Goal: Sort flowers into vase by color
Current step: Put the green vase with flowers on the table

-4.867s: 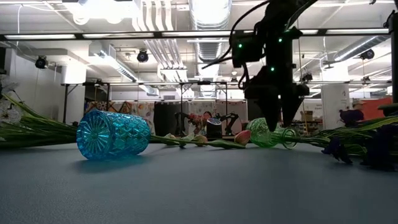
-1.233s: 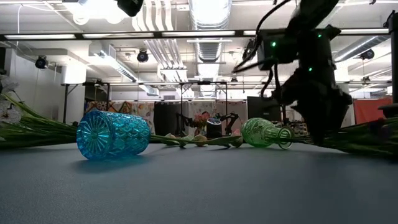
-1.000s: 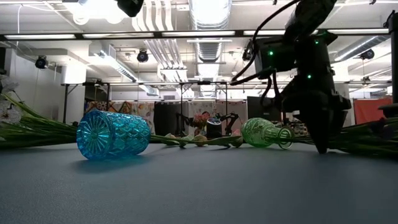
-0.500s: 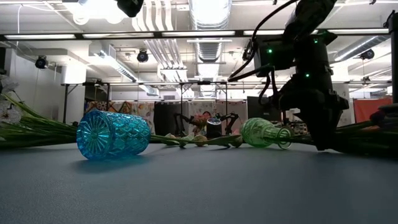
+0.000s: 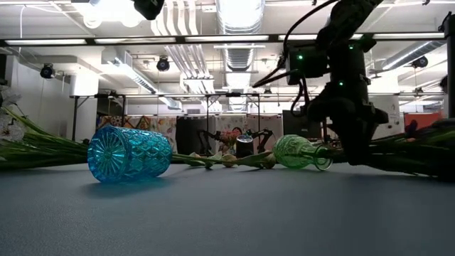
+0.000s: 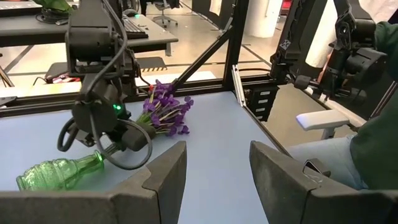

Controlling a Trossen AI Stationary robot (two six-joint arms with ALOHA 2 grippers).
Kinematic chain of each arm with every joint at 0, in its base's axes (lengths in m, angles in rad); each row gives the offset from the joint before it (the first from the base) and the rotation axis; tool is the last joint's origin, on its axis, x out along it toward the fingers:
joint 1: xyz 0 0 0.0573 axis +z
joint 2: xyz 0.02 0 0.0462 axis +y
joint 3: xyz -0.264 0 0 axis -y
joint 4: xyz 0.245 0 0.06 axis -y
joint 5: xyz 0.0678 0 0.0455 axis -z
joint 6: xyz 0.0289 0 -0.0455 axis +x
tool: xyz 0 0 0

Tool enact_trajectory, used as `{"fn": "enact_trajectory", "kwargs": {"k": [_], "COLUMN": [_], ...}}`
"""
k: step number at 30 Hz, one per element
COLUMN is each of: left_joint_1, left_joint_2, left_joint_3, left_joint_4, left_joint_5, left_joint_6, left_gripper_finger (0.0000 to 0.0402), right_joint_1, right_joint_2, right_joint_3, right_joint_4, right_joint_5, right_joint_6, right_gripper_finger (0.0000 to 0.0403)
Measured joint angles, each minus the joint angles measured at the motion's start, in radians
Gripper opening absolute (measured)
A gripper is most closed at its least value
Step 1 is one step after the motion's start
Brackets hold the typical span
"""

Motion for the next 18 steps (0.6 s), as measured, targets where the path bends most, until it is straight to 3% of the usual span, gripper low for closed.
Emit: {"fn": "enact_trajectory", "kwargs": {"k": [12,18], "left_joint_1": [0.000,0.000], "left_joint_2": [0.000,0.000], "left_joint_3": [-0.001,-0.001], "left_joint_4": [0.000,0.002], "left_joint_5": [0.000,0.000], "left_joint_6": [0.000,0.002], "left_gripper_finger": [0.0160,0.0160], "right_joint_1": [-0.052,-0.055], "right_joint_2": [0.000,0.000], "right_joint_3": [0.027,0.019], "right_joint_4": [0.030,0.071], "right_joint_5": [0.041,0.085], "right_joint_6": [-0.005,-0.012], "right_gripper_finger": [0.0066,0.0105]}}
